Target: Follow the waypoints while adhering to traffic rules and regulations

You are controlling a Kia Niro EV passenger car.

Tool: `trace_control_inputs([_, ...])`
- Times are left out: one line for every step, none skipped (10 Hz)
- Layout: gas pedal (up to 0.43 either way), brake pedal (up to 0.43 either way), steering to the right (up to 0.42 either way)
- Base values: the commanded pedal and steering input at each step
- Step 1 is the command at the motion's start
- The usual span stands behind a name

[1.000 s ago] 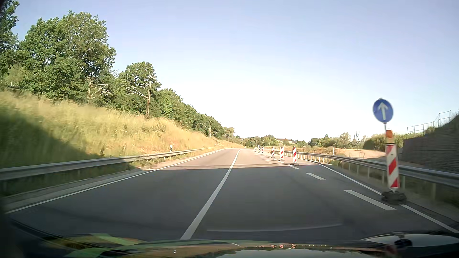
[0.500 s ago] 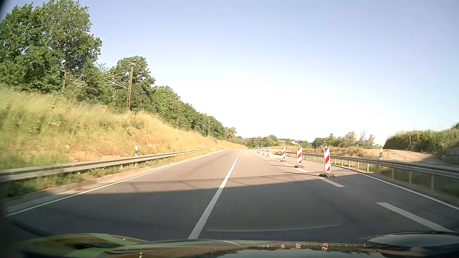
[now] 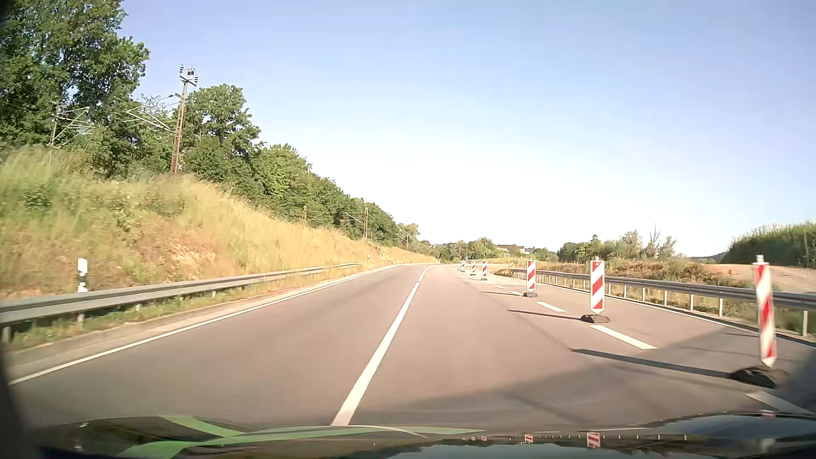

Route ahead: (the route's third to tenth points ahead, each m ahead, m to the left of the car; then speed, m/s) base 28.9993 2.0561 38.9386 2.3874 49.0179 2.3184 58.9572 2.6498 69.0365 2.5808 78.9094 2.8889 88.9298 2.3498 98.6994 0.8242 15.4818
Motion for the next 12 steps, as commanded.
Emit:
trace_control_inputs([0.000,0.000,0.002])
trace_control_inputs([0.000,0.000,0.002])
trace_control_inputs([0.000,0.000,0.002])
trace_control_inputs([0.000,0.000,0.002])
trace_control_inputs([0.000,0.000,0.001])
trace_control_inputs([0.000,0.000,0.000])
trace_control_inputs([0.000,0.000,0.000])
trace_control_inputs([0.000,0.000,0.000])
trace_control_inputs([0.000,0.000,0.000])
trace_control_inputs([0.000,0.000,0.000])
trace_control_inputs([0.000,0.000,0.000])
trace_control_inputs([0.000,0.000,0.000])
